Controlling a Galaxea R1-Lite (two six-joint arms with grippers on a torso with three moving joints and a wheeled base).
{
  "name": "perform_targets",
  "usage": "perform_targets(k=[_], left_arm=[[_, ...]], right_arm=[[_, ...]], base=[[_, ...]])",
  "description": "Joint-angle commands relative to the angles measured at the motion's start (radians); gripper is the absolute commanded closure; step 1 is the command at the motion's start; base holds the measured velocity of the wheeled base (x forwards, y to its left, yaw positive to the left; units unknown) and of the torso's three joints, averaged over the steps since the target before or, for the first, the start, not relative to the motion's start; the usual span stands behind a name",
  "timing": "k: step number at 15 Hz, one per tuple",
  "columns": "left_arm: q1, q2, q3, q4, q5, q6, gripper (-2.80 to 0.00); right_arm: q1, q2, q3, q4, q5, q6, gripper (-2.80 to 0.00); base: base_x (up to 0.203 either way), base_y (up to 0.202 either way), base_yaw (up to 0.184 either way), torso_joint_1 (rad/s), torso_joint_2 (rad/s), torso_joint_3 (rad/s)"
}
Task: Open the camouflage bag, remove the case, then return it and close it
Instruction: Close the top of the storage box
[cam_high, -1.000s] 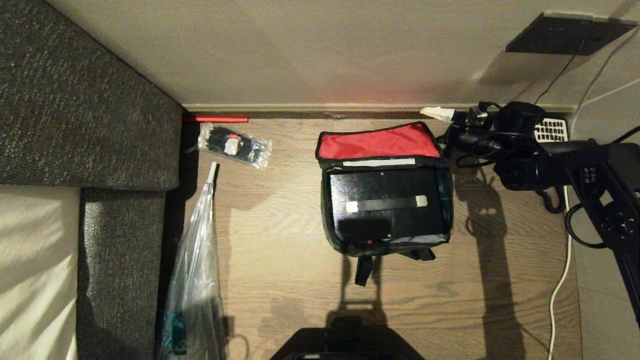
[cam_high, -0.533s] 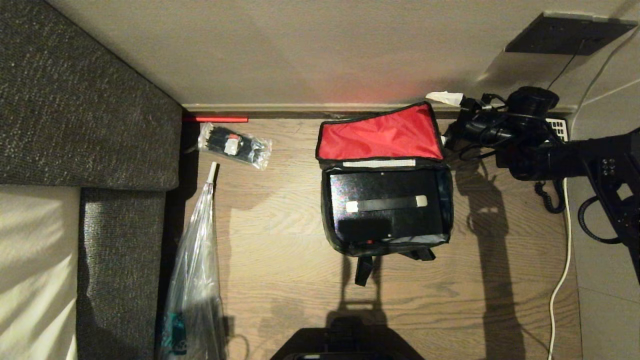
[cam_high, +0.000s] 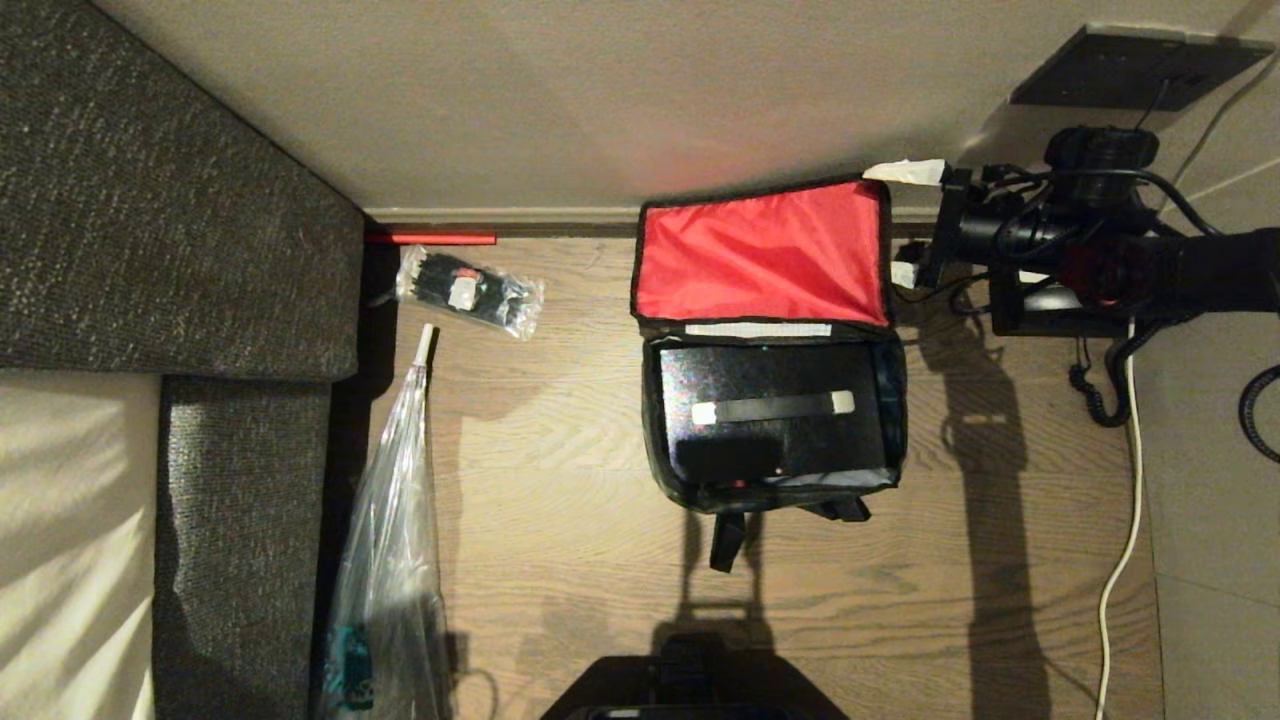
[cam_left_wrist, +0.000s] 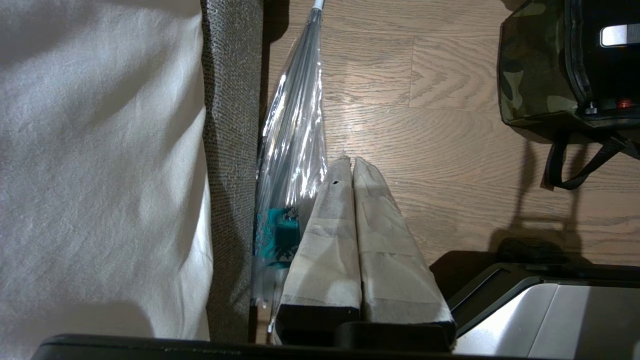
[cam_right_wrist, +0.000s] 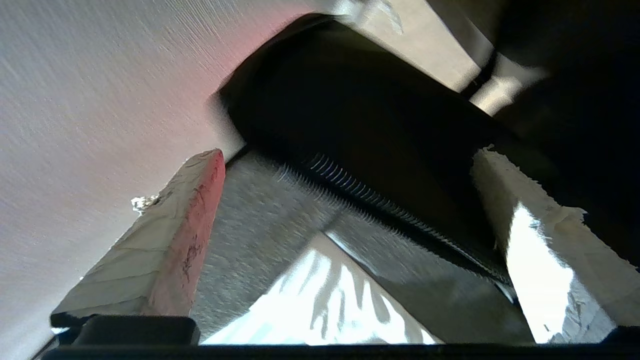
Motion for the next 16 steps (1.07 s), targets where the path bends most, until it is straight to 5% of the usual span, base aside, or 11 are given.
perform_targets(k=[1, 6, 7, 16], left_arm=[[0.0, -0.002, 0.001, 0.0, 0.0, -0.001, 0.0], [0.0, -0.002, 0.001, 0.0, 0.0, -0.001, 0.0], [0.0, -0.002, 0.0, 0.0, 0.0, -0.001, 0.0], [0.0, -0.002, 0.001, 0.0, 0.0, -0.001, 0.0]], right_arm=[[0.003, -0.076, 0.041, 0.083, 0.004, -0.088, -2.8], [0.011, -0.113, 0.1, 0.176, -0.038, -0.27, -2.8], [0.011, -0.118, 0.11, 0.176, -0.057, -0.304, 0.0], [0.022, -0.146, 0.139, 0.175, -0.098, -0.331, 0.0]], base=[[0.0, 0.0, 0.0, 0.0, 0.0, 0.0], [0.0, 0.0, 0.0, 0.0, 0.0, 0.0], [0.0, 0.0, 0.0, 0.0, 0.0, 0.0], [0.0, 0.0, 0.0, 0.0, 0.0, 0.0]])
